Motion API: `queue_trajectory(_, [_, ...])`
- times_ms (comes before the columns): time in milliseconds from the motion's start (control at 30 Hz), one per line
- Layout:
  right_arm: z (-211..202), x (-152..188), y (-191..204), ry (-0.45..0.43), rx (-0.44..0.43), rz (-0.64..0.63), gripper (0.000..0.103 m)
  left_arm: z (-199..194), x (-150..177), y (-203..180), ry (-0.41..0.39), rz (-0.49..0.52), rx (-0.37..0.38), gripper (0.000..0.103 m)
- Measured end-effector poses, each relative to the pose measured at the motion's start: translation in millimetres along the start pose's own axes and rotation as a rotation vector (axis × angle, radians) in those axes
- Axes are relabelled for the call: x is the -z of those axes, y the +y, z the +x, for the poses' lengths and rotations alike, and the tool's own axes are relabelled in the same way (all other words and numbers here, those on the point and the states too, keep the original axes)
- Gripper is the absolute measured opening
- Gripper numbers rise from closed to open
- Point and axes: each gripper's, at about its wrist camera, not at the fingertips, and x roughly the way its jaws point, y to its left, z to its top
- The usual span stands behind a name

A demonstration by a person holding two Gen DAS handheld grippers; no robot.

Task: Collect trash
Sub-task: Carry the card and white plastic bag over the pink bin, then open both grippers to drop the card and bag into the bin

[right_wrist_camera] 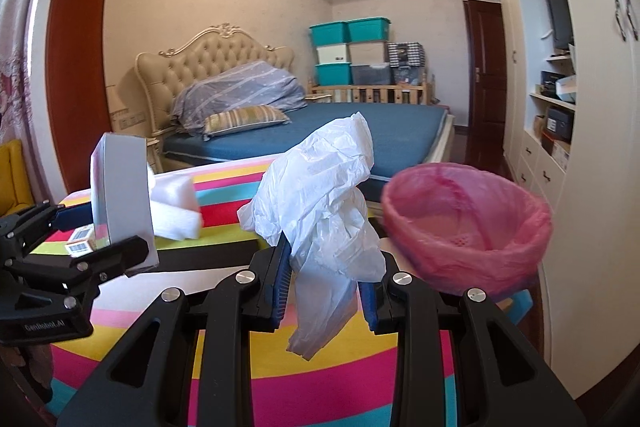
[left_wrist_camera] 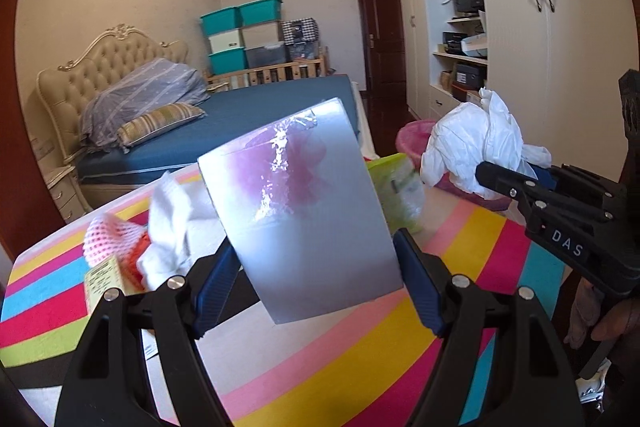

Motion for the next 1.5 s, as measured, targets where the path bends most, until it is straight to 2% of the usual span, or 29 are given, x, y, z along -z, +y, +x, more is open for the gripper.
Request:
queue_trajectory(400, [-1,-8,-65,-0.018,0.120,0.030,0.030,54,-55,-60,0.004,0.117,0.152,0.074])
queue_trajectory(567, [11,-17,-103,-0.003,0.157,0.031,0.030,88,-81,-91,0.039,0.146,0.245,0.074])
queue_trajectory(733, [30,-25,-143,0.028,0.182,0.055,0.030,128,-104,-114,0.095,0.126,0.314,0.074])
queue_trajectory(933, [52,-34,-176,0.046,0.196,0.039,0.030,172,-123,-137,0.133,0.126,0.335,0.074])
queue_trajectory(1133, [72,-39,-188,0.061,0.187,0.012,0.034,205,-131,-148,0.147,0.118,0.349,0.075])
queue_trajectory(1200, [79,-41,-193,0.059,0.171,0.008,0.040,217,-134,-152,0.149,0.126,0.331,0.075])
queue_trajectory(1267, [80,-41,-196,0.054,0.179,0.009,0.064,222,-133,-149,0.153,0.119,0.303,0.076])
queue_trajectory(1367, [72,-42,-200,0.027,0.171,0.032,0.065,220,-130,-140,0.146,0.116,0.280,0.085])
queue_trajectory(1500, [56,-42,-205,0.002,0.163,0.053,0.065,204,-127,-128,0.108,0.133,0.238,0.088])
